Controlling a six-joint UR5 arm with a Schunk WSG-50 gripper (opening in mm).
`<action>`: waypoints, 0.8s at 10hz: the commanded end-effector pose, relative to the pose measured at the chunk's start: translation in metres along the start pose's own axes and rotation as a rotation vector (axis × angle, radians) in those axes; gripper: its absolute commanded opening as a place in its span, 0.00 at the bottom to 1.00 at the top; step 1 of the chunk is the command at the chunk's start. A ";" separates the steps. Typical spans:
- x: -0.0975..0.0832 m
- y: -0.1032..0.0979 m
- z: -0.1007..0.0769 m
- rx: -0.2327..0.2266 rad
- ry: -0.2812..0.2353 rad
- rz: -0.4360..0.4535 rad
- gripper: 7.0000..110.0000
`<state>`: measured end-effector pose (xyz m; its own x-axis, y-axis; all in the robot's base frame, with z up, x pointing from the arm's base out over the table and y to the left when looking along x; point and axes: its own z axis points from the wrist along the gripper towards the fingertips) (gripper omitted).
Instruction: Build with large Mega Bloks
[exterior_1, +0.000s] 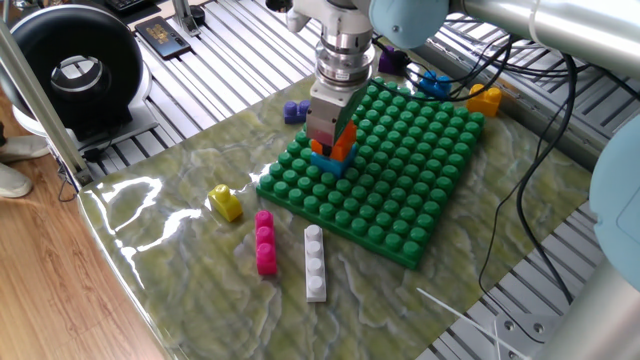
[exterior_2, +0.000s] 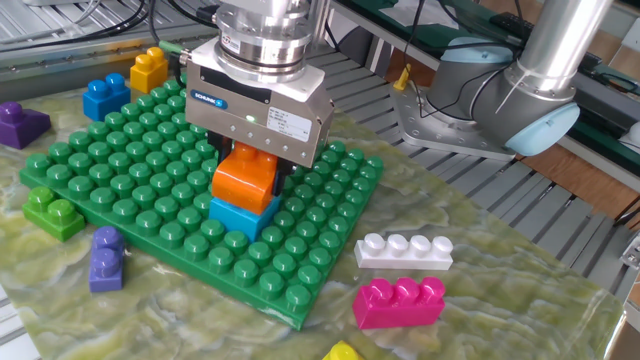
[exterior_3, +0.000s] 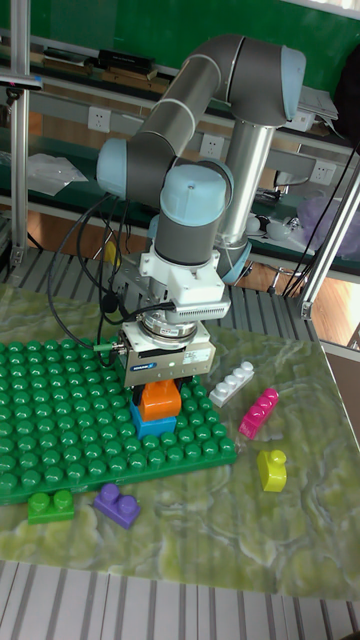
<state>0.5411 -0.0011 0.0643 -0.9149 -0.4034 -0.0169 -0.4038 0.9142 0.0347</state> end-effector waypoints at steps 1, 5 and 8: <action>-0.002 0.002 0.000 -0.017 -0.012 0.005 0.00; 0.004 0.000 0.002 -0.016 0.009 -0.013 0.00; 0.001 0.003 0.005 -0.020 0.007 -0.007 0.00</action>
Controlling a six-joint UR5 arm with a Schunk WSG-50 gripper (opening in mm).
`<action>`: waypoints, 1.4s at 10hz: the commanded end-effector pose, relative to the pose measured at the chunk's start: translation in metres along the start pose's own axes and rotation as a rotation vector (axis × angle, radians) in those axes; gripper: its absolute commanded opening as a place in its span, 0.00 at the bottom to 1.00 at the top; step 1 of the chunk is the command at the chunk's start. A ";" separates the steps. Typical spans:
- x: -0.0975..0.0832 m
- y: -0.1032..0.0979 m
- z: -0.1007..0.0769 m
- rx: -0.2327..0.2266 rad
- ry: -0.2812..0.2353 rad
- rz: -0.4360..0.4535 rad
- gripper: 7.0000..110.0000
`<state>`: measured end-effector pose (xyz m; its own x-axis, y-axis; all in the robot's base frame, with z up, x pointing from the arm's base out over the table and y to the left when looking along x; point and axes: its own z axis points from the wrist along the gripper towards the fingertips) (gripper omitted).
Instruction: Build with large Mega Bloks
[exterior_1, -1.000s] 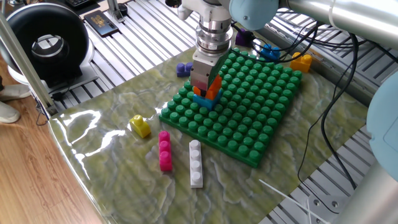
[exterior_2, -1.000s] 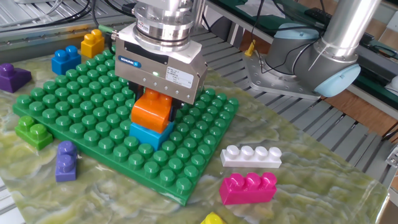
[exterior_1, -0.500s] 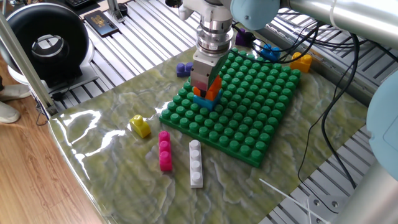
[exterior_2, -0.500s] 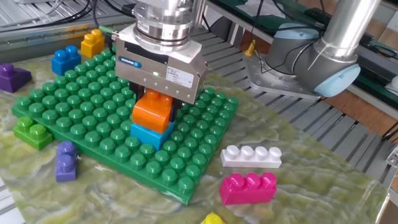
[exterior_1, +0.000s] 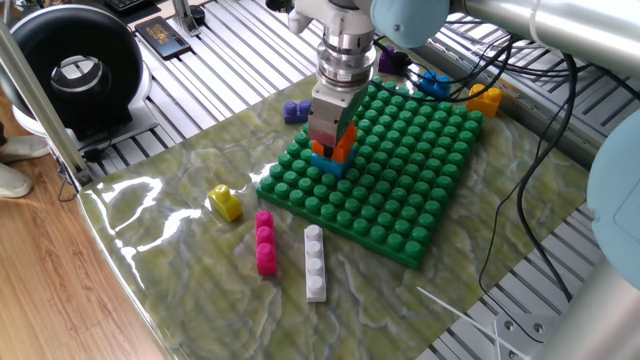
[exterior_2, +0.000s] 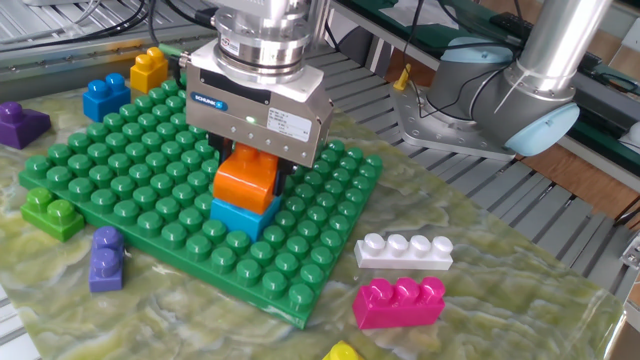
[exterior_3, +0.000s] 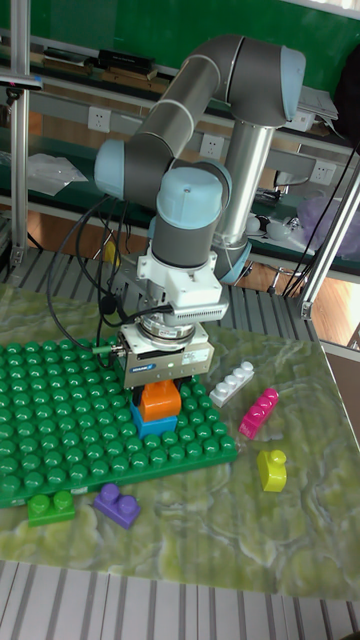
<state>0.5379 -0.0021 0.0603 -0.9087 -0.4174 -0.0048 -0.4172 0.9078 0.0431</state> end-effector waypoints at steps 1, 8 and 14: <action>-0.004 0.004 0.002 -0.011 -0.007 0.012 0.00; -0.003 0.003 0.002 -0.009 -0.003 0.019 0.00; -0.002 0.003 0.007 0.003 0.014 0.030 0.00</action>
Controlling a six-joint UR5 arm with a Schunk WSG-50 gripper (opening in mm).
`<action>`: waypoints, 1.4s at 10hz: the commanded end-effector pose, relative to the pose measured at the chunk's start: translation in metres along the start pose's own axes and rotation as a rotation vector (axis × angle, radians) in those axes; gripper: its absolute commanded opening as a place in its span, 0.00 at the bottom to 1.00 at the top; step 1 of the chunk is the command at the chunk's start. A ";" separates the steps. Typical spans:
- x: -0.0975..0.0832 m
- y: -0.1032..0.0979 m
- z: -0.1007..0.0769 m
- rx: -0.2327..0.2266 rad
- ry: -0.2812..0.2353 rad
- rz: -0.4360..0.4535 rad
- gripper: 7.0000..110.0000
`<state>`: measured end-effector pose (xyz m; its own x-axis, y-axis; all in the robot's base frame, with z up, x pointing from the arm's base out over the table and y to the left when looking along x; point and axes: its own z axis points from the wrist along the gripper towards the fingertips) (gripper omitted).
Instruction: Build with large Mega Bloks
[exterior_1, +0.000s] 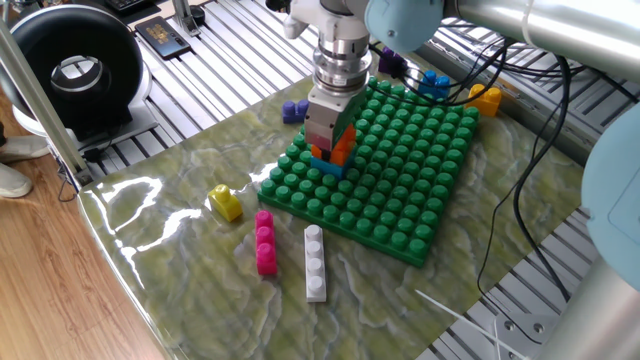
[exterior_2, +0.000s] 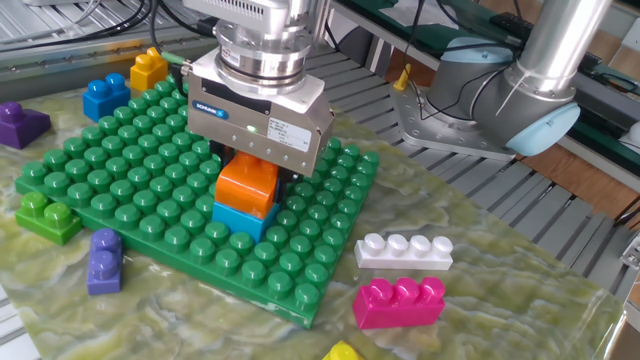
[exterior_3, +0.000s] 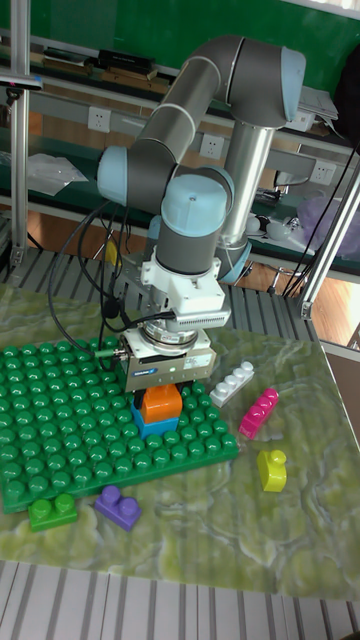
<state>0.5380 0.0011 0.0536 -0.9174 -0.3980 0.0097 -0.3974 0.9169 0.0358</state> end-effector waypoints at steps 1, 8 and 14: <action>-0.001 0.000 0.000 -0.004 0.001 0.006 0.00; 0.011 0.011 -0.006 -0.060 0.053 -0.038 0.57; 0.015 0.017 -0.032 -0.054 0.081 -0.017 0.79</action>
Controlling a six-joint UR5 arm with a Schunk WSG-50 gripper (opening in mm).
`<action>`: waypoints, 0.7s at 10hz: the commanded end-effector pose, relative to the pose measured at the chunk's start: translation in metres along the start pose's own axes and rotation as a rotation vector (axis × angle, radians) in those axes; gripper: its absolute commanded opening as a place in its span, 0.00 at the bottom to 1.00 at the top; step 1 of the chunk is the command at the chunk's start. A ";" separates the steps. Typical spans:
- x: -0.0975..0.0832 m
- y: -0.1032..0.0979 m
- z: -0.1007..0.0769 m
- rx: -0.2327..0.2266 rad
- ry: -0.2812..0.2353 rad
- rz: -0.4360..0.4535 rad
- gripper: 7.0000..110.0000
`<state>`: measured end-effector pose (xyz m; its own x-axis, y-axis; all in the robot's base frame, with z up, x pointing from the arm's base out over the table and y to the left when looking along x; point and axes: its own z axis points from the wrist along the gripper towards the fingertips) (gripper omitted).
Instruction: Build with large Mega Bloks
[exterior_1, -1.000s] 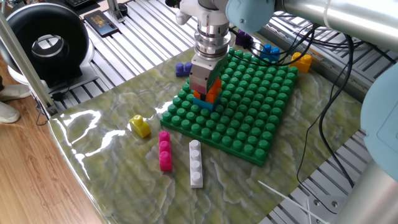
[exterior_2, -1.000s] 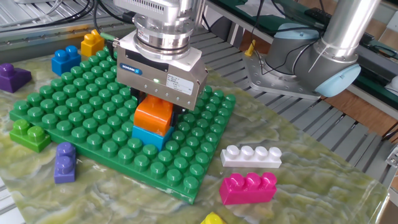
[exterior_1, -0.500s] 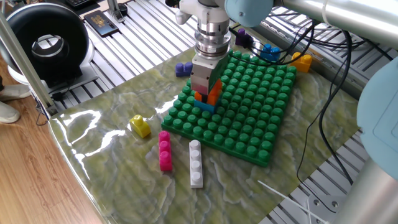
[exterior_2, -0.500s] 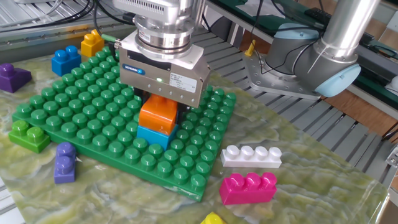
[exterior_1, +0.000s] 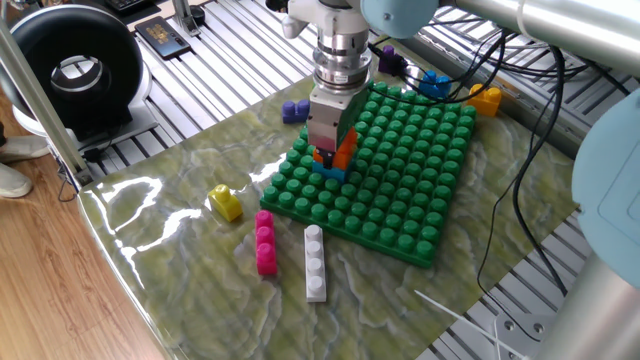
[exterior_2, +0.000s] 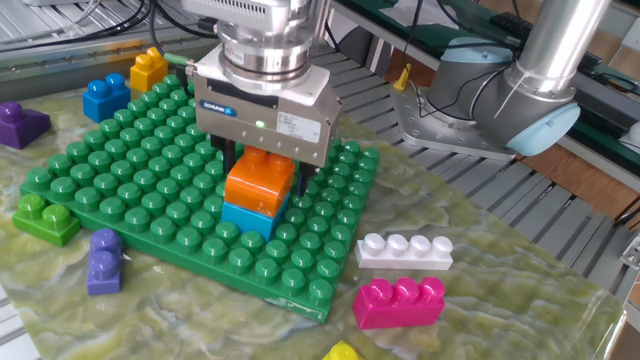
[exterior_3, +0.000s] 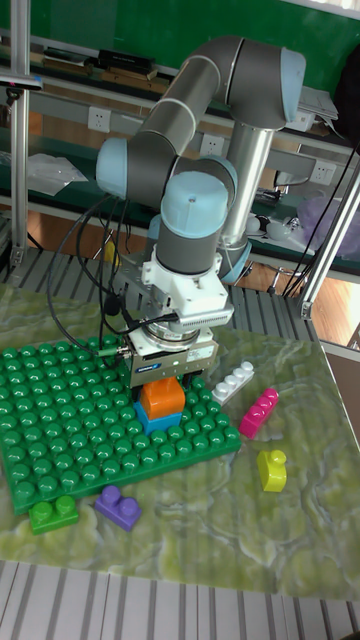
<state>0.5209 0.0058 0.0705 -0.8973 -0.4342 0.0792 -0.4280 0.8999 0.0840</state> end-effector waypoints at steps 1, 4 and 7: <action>0.002 0.009 -0.023 -0.006 0.009 0.048 0.36; 0.003 0.007 -0.029 0.027 -0.004 0.110 0.36; 0.001 0.004 -0.039 0.042 -0.021 0.152 0.00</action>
<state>0.5196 0.0062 0.1009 -0.9395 -0.3321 0.0839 -0.3302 0.9432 0.0352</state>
